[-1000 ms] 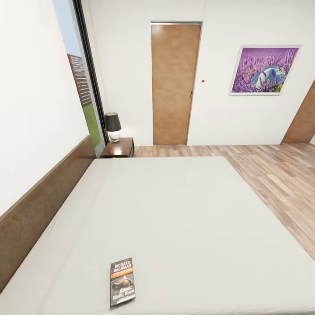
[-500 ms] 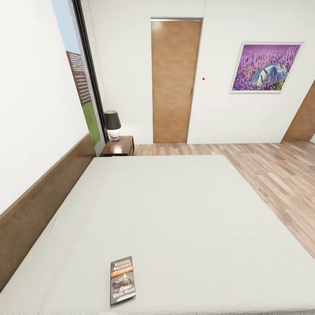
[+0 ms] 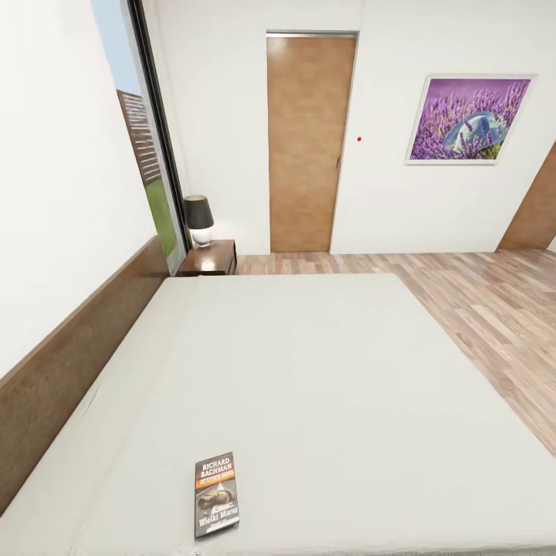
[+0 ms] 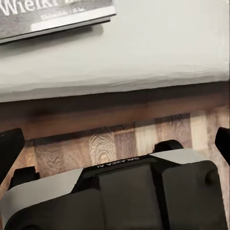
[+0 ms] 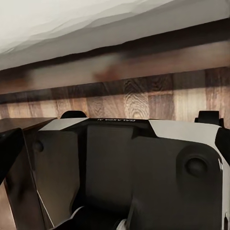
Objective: In the bedroom, move the book from the bed onto either nightstand, and place the two sandals side by side next to the bed.
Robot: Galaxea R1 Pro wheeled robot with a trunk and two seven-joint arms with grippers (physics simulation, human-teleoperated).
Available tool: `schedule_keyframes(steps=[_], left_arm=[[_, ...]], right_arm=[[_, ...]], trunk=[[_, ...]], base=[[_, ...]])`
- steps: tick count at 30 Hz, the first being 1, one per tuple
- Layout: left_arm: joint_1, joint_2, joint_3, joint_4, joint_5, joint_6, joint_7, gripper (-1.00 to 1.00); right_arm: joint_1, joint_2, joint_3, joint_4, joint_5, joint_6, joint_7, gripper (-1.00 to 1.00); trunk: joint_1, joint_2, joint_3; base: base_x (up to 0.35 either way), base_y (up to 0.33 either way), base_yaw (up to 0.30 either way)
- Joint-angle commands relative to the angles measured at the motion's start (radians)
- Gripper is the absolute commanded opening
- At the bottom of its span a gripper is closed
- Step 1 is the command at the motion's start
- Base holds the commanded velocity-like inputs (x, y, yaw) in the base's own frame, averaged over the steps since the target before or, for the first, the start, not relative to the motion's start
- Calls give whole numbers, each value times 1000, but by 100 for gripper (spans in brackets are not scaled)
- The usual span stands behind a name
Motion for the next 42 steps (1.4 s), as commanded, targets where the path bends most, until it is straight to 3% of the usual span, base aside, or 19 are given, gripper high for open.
schedule_keyframes(steps=[1, 4, 6, 9, 11, 17, 18, 21, 23, 24, 25, 28, 31, 33, 42], left_arm=[[-5, 10, -9, -8, 10, 26, -56, 100], [-10, 39, -9, -74, 11, 135, -155, 100], [-12, 60, -9, -192, 13, 248, -217, 100], [-13, 70, -8, -327, 13, 375, -273, 100], [-13, 73, -6, -462, 14, 498, -314, 100], [-18, 63, 6, -825, 23, 735, -338, 100], [-44, 54, 23, -918, 31, 785, -331, 100], [-115, 39, 71, -971, 37, 810, -253, 100], [-171, 16, 157, -985, 45, 813, -68, 100], [-178, 13, 169, -987, 49, 812, -36, 100], [-209, 3, 214, -995, 77, 785, 91, 100], [-235, -5, 297, -999, 193, 698, 256, 100], [-242, -11, 319, -987, 276, 648, 328, 100], [-244, -9, 316, -964, 300, 635, 349, 100], [-245, -7, 291, -884, 315, 629, 361, 100]], right_arm=[[-1, 0, -9, 0, 5, 7, 4, 100], [-1, 0, -9, 0, 5, 6, 4, 100], [-1, 0, -9, -1, 5, 6, 4, 100], [-1, 0, -9, -1, 6, 7, 3, 100], [-1, 0, -9, 0, 6, 6, 3, 100], [-1, 0, -9, 0, 6, 6, 3, 100], [-1, 0, -9, 0, 6, 6, 4, 100], [-1, 0, -9, 0, 6, 5, 4, 100], [-1, 0, -9, 0, 6, 5, 5, 100], [-1, 0, -9, 0, 7, 5, 5, 100], [-1, 0, -9, 0, 7, 5, 5, 100], [-1, 0, -9, 0, 7, 5, 6, 100], [-1, 0, -9, 0, 7, 5, 6, 100], [-1, 0, -9, 0, 6, 5, 6, 100], [-1, 0, -9, -1, 6, 7, 9, 100]], trunk=[[0, -2, -2], [0, -2, -2], [0, -2, -2], [0, -2, -2], [0, -2, -2], [0, -2, -2], [0, -2, -2], [0, -2, -2], [0, -2, -2], [0, -2, -2], [0, -2, -2], [0, -2, -2], [0, -2, -2], [0, -2, -2], [0, -2, -2]], base=[[0, 0, 0], [0, 0, 0], [0, 0, 0], [0, 0, 0], [0, 0, 0], [0, 0, 0], [0, 0, 0], [0, 0, 0], [0, 0, 0], [0, 0, 0], [0, 0, 0], [0, 0, 0], [0, 0, 0], [0, 0, 0], [0, 0, 0]])
